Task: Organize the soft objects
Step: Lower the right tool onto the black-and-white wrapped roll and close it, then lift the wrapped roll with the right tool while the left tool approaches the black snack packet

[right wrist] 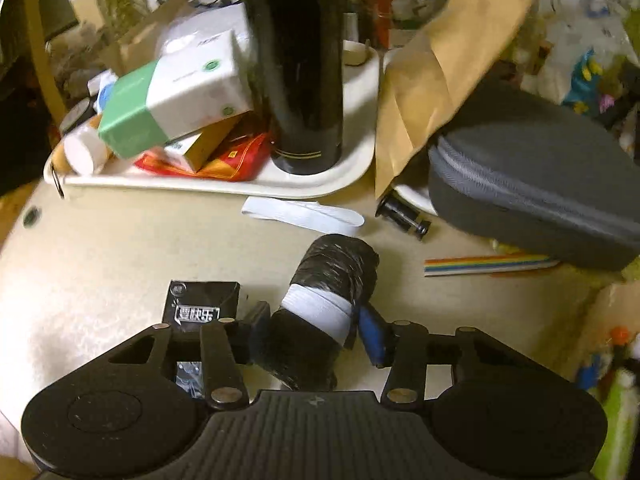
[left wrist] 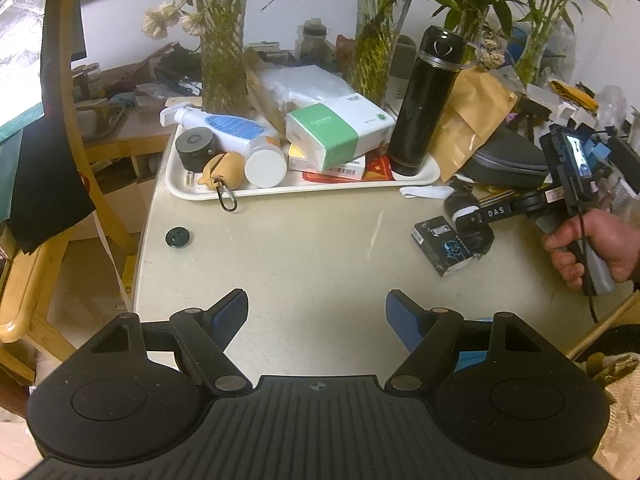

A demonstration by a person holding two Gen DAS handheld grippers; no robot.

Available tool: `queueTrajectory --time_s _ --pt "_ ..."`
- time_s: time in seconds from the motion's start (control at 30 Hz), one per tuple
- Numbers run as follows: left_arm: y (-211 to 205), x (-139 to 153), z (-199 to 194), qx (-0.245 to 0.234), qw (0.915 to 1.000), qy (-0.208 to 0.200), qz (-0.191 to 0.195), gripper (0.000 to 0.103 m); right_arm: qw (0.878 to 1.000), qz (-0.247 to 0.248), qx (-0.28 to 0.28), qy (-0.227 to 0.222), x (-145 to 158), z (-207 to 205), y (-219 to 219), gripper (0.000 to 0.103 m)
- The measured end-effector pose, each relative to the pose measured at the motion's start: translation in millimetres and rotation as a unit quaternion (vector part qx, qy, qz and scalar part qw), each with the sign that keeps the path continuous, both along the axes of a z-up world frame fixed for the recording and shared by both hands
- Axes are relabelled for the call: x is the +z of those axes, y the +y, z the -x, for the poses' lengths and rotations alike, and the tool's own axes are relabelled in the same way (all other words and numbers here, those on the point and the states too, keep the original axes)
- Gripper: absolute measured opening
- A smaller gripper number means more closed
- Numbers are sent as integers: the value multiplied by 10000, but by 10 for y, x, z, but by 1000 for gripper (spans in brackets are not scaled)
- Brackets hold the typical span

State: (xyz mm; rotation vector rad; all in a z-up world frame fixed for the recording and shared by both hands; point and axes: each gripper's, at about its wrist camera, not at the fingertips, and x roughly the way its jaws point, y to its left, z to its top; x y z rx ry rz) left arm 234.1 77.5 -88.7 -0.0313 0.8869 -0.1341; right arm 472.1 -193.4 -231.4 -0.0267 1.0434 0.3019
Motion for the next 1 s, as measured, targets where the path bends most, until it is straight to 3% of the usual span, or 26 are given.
queueTrajectory --time_s 0.07,0.47,0.57,0.63,1.0 --pt "-2 -6 -1 14 10000 -10 -35 76 9995 -209 -193 109 -66 -12 -65 54" --pt "-34 -31 -21 7 10000 7 -69 76 9982 294 -317 -425 -127 -61 -28 58" --pt "-30 -32 -31 34 10000 10 -66 76 9977 517 -287 -333 -198 -95 -10 48" --pt "-24 -32 -40 50 10000 7 -50 76 9979 494 -277 -312 -191 -95 -15 48" --pt "-41 -6 -64 105 9999 -82 0 76 9964 638 559 -11 -88 162 348 47"
